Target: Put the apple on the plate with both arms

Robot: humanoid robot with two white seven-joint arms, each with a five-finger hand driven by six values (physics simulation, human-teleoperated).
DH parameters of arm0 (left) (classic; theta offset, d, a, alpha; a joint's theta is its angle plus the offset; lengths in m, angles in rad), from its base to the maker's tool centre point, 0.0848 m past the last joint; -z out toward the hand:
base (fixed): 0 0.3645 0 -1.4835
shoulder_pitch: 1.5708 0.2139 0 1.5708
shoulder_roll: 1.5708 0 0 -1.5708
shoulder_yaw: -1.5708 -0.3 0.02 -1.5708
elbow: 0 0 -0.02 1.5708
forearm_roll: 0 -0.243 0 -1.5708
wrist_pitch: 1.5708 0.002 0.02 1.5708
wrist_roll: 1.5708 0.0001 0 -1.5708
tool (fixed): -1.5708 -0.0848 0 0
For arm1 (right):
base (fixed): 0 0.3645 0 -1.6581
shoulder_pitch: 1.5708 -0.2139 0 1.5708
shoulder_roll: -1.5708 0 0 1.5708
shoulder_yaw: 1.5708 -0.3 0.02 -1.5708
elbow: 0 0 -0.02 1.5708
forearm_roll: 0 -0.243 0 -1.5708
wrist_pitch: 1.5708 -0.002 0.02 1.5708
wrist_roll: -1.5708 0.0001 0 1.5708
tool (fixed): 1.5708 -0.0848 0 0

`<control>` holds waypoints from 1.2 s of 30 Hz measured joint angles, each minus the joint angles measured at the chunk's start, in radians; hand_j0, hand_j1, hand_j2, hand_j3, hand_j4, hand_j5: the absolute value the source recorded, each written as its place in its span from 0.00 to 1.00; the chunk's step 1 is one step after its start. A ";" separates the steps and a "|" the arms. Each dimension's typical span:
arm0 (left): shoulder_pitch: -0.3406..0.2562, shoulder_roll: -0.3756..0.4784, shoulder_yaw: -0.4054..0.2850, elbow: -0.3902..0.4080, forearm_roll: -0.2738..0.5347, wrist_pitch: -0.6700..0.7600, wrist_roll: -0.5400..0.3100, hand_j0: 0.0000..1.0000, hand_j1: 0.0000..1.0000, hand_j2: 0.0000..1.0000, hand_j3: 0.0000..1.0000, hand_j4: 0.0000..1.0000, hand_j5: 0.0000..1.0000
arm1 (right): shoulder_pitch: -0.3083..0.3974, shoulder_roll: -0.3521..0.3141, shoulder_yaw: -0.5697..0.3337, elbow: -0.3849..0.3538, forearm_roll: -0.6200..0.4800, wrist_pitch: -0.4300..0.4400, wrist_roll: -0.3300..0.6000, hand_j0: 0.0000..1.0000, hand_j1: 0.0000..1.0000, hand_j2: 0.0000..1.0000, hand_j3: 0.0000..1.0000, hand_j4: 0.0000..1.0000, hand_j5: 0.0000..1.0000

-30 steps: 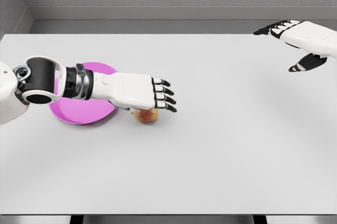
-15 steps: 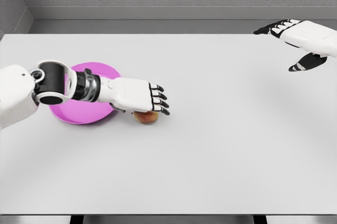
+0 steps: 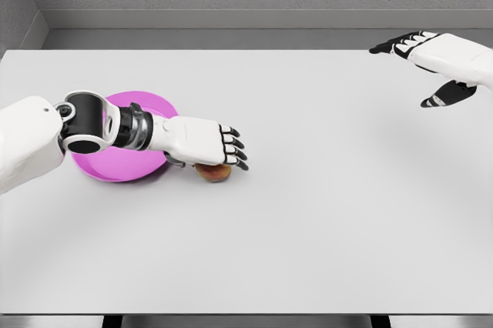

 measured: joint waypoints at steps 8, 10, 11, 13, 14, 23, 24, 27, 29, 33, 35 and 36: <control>0.002 0.001 -0.006 0.006 -0.017 0.000 0.000 0.83 0.83 0.83 0.83 0.83 0.83 | 0.000 -0.001 0.000 -0.001 0.000 0.000 0.000 1.00 1.00 1.00 1.00 1.00 1.00; 0.003 0.002 -0.008 0.004 -0.018 0.000 0.000 0.76 0.76 0.76 0.76 0.76 0.76 | 0.000 -0.001 0.000 -0.001 0.000 0.000 0.000 1.00 1.00 1.00 1.00 1.00 1.00; 0.003 0.002 -0.009 0.002 -0.019 0.000 0.000 0.75 0.75 0.75 0.75 0.75 0.75 | 0.000 -0.001 0.000 -0.001 0.000 0.000 0.000 1.00 1.00 1.00 1.00 1.00 1.00; 0.003 0.003 -0.010 0.000 -0.018 0.000 0.001 0.72 0.72 0.72 0.72 0.72 0.72 | 0.002 -0.001 0.000 -0.001 0.000 0.000 0.000 1.00 1.00 1.00 1.00 1.00 1.00; 0.003 0.003 -0.010 0.000 -0.018 0.000 0.001 0.68 0.68 0.68 0.68 0.68 0.68 | 0.002 -0.001 0.000 -0.001 0.000 0.000 0.000 1.00 1.00 1.00 1.00 1.00 1.00; 0.002 0.005 -0.009 -0.002 -0.015 0.002 0.004 0.44 0.44 0.44 0.44 0.44 0.44 | 0.003 -0.002 0.000 -0.001 0.000 0.000 0.000 1.00 1.00 1.00 1.00 1.00 1.00; 0.002 0.005 -0.009 -0.002 -0.015 0.001 0.004 0.43 0.43 0.43 0.43 0.43 0.43 | 0.003 -0.002 0.000 -0.001 0.000 0.000 0.000 1.00 1.00 1.00 1.00 1.00 1.00; 0.002 0.005 -0.007 -0.002 -0.015 0.001 0.004 0.36 0.36 0.36 0.36 0.36 0.36 | 0.003 -0.002 0.000 -0.001 0.000 0.000 0.000 1.00 1.00 1.00 1.00 1.00 1.00; 0.002 0.005 -0.005 -0.002 -0.014 0.000 0.004 0.27 0.27 0.27 0.27 0.27 0.27 | 0.003 -0.002 0.000 -0.001 0.000 0.000 0.000 1.00 1.00 1.00 1.00 1.00 1.00; 0.005 0.005 -0.001 -0.002 -0.009 0.001 0.003 0.11 0.11 0.11 0.11 0.11 0.11 | 0.003 -0.002 0.000 -0.001 0.000 0.000 0.000 1.00 1.00 1.00 1.00 1.00 1.00; 0.005 0.005 0.003 -0.004 -0.001 0.001 0.004 0.07 0.07 0.07 0.07 0.07 0.07 | 0.003 -0.002 0.000 -0.001 0.000 0.000 0.000 1.00 1.00 1.00 1.00 1.00 1.00; 0.005 0.006 0.008 -0.007 0.003 0.001 0.004 0.05 0.05 0.05 0.05 0.05 0.05 | 0.003 -0.002 0.000 -0.001 0.000 0.000 0.000 1.00 1.00 1.00 1.00 1.00 1.00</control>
